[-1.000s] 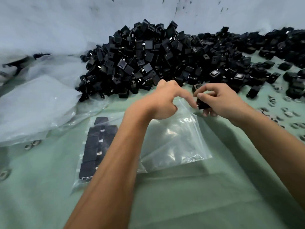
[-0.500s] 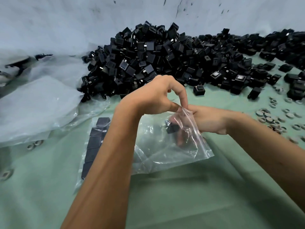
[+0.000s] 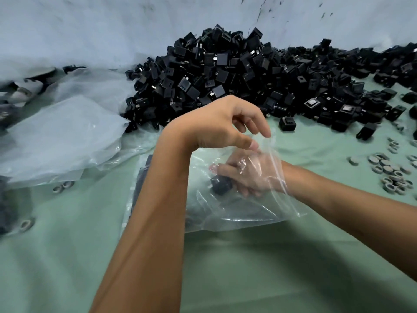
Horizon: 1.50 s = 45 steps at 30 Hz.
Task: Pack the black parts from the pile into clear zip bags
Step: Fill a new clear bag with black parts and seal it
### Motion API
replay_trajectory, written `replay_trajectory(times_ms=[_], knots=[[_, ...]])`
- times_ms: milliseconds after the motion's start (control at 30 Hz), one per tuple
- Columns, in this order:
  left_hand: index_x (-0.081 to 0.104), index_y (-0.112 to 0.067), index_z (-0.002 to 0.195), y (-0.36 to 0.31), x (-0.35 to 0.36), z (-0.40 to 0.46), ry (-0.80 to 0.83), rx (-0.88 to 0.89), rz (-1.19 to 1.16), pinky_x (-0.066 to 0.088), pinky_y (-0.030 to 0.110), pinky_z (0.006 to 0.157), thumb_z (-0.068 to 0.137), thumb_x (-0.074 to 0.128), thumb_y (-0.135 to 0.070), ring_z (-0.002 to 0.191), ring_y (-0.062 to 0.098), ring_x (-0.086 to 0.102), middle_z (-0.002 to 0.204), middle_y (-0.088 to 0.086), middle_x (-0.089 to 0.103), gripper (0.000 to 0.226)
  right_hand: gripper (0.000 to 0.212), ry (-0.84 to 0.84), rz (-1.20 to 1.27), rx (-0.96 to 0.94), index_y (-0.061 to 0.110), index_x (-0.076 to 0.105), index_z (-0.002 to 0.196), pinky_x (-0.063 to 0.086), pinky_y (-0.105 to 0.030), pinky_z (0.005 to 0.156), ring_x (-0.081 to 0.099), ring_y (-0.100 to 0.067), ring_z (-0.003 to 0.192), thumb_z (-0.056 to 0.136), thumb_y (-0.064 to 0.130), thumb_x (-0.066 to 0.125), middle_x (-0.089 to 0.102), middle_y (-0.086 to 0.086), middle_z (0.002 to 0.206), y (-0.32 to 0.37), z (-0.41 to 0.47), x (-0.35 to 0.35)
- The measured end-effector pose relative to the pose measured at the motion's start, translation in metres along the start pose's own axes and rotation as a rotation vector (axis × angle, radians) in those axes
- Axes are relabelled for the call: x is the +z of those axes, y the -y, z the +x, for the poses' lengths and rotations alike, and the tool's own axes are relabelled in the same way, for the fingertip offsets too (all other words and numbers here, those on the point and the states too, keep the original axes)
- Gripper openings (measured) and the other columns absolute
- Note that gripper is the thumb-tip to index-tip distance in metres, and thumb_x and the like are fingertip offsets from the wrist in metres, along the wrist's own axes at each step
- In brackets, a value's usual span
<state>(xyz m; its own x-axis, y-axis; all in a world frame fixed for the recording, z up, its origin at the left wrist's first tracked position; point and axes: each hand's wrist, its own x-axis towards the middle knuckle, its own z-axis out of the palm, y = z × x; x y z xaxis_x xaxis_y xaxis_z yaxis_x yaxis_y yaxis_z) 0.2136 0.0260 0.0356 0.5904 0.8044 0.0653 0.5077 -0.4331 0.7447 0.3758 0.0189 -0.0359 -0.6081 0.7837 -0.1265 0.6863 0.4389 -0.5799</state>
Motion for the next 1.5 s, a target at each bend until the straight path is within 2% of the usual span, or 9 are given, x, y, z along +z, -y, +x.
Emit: replay_trajectory(times_ms=[133, 333, 533, 700, 833, 1033, 1200, 1333, 1500], knots=[[0.076, -0.017, 0.109, 0.023, -0.018, -0.016, -0.107, -0.116, -0.065, 0.057, 0.024, 0.082, 0.087, 0.080, -0.007, 0.088, 0.010, 0.066, 0.108, 0.014, 0.072, 0.025, 0.042, -0.125, -0.056, -0.006, 0.016, 0.067, 0.078, 0.047, -0.011, 0.047, 0.059, 0.005, 0.048, 0.099, 0.051, 0.059, 0.064, 0.012, 0.057, 0.002, -0.003, 0.005], [0.077, -0.019, 0.096, 0.070, -0.044, -0.052, -0.306, -0.415, -0.011, 0.051, 0.018, 0.066, 0.090, 0.076, -0.004, 0.067, -0.001, 0.064, 0.081, -0.001, 0.073, 0.016, 0.035, 0.223, 0.292, -0.070, 0.017, 0.067, 0.118, 0.065, -0.037, 0.074, 0.076, -0.015, 0.086, 0.088, 0.026, 0.082, 0.074, -0.003, 0.100, -0.015, -0.012, -0.015], [0.077, -0.021, 0.079, 0.096, -0.054, -0.075, -0.330, -0.623, 0.047, 0.047, 0.020, 0.064, 0.085, 0.080, -0.006, 0.060, 0.002, 0.062, 0.069, -0.003, 0.071, 0.017, 0.037, 0.270, 0.240, 0.011, 0.028, 0.063, 0.121, 0.051, -0.011, 0.053, 0.071, 0.002, 0.065, 0.089, 0.025, 0.080, 0.076, 0.018, 0.083, -0.003, 0.019, -0.003], [0.078, -0.021, 0.077, 0.102, -0.057, -0.084, -0.267, -0.704, 0.020, 0.053, 0.038, 0.093, 0.077, 0.086, -0.005, 0.090, 0.023, 0.069, 0.078, 0.000, 0.076, 0.018, 0.031, 0.231, 0.345, 0.098, 0.026, 0.059, 0.118, 0.064, -0.028, 0.068, 0.078, -0.016, 0.079, 0.091, 0.019, 0.075, 0.080, 0.008, 0.097, 0.006, 0.036, 0.010], [0.078, -0.023, 0.080, 0.103, -0.057, -0.086, -0.257, -0.732, 0.025, 0.049, 0.048, 0.107, 0.075, 0.088, -0.008, 0.104, 0.029, 0.068, 0.096, 0.008, 0.074, 0.018, 0.028, 0.067, 0.553, -0.022, 0.010, 0.062, 0.116, 0.058, -0.032, 0.054, 0.073, -0.025, 0.068, 0.091, 0.003, 0.071, 0.077, -0.013, 0.085, 0.002, 0.022, 0.015], [0.079, -0.028, 0.078, 0.103, -0.057, -0.085, -0.252, -0.760, 0.033, 0.049, 0.047, 0.106, 0.075, 0.090, -0.013, 0.104, 0.023, 0.068, 0.097, 0.002, 0.074, 0.018, 0.051, 0.062, 0.224, -0.196, 0.015, 0.057, 0.139, 0.052, -0.008, 0.063, 0.066, 0.011, 0.069, 0.095, -0.010, 0.060, 0.073, -0.011, 0.104, 0.000, 0.016, 0.012], [0.079, -0.026, 0.077, 0.104, -0.057, -0.086, -0.245, -0.748, 0.039, 0.048, 0.046, 0.108, 0.076, 0.088, -0.011, 0.103, 0.023, 0.069, 0.092, 0.001, 0.075, 0.018, 0.048, 0.079, -0.102, -0.279, 0.004, 0.042, 0.146, 0.052, -0.017, 0.088, 0.065, -0.029, 0.106, 0.101, -0.003, 0.057, 0.064, -0.025, 0.130, -0.004, 0.049, 0.018], [0.079, -0.025, 0.077, 0.104, -0.056, -0.086, -0.246, -0.749, 0.029, 0.049, 0.048, 0.107, 0.077, 0.088, -0.010, 0.103, 0.024, 0.068, 0.091, 0.001, 0.074, 0.017, 0.049, -0.158, -0.324, -0.569, 0.013, 0.056, 0.144, 0.057, -0.025, 0.059, 0.059, -0.011, 0.069, 0.108, 0.041, 0.038, 0.067, -0.011, 0.099, -0.003, 0.035, 0.026], [0.079, -0.025, 0.075, 0.107, -0.056, -0.085, -0.249, -0.744, 0.029, 0.049, 0.046, 0.107, 0.077, 0.088, -0.011, 0.103, 0.023, 0.067, 0.091, 0.000, 0.073, 0.017, 0.064, -0.189, -0.285, -0.480, 0.025, 0.067, 0.125, 0.061, -0.031, 0.063, 0.061, -0.008, 0.074, 0.105, 0.068, 0.025, 0.064, 0.010, 0.099, -0.002, 0.029, 0.034]])
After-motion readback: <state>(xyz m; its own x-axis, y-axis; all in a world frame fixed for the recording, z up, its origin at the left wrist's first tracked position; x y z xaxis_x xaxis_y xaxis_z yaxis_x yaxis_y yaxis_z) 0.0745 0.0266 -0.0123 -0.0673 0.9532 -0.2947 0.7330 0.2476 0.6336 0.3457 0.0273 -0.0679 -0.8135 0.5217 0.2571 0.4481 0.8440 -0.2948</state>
